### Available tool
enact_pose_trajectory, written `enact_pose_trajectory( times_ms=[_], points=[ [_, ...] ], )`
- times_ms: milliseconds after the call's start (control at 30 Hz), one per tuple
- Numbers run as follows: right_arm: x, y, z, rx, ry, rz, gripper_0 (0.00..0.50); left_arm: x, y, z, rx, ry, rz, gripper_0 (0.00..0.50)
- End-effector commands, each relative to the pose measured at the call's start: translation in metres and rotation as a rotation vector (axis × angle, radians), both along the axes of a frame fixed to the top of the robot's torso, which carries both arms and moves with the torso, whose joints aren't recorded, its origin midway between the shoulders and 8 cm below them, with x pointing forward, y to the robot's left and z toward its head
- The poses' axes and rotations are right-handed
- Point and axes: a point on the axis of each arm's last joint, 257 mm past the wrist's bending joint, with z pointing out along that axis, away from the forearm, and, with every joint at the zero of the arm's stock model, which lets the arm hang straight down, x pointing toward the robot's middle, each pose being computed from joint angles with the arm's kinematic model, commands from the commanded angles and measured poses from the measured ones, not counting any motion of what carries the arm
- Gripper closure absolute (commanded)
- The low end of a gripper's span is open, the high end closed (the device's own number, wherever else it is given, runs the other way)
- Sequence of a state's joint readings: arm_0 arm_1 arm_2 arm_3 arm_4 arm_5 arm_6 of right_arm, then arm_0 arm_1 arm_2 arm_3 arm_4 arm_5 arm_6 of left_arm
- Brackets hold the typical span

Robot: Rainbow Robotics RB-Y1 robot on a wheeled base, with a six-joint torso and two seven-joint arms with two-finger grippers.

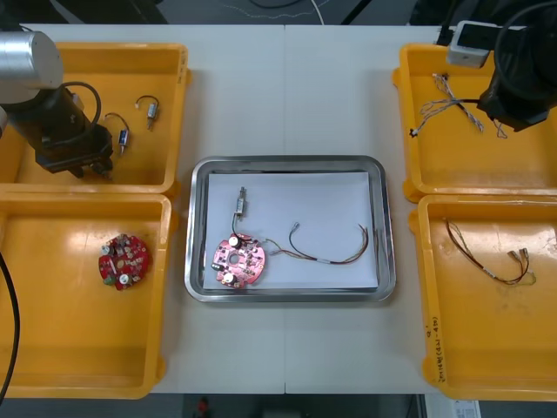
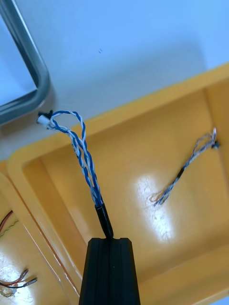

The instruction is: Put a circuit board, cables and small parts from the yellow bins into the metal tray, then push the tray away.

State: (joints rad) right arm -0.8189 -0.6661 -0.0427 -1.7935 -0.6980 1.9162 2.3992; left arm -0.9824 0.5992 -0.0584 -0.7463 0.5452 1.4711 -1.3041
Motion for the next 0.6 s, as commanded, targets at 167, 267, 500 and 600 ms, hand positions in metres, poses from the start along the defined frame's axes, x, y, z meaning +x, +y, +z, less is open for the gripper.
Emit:
enact_pose_trajectory(
  times_ms=[167, 267, 500, 600],
  points=[
    [-0.026, 0.085, -0.009, -0.071, -0.031, 0.222, 0.500, 0.010, -0.015, 0.000, -0.012, -0.023, -0.051, 0.000],
    [-0.033, 0.113, -0.016, -0.081, -0.034, 0.277, 0.500, 0.010, -0.014, -0.003, -0.017, -0.027, -0.046, 0.255],
    [-0.042, 0.148, -0.049, -0.155, -0.002, 0.324, 0.500, 0.010, -0.016, -0.004, -0.031, -0.029, -0.035, 0.500],
    [-0.044, 0.159, -0.067, -0.189, 0.020, 0.323, 0.500, 0.013, -0.019, 0.001, -0.058, -0.044, -0.031, 0.500]
  ],
)
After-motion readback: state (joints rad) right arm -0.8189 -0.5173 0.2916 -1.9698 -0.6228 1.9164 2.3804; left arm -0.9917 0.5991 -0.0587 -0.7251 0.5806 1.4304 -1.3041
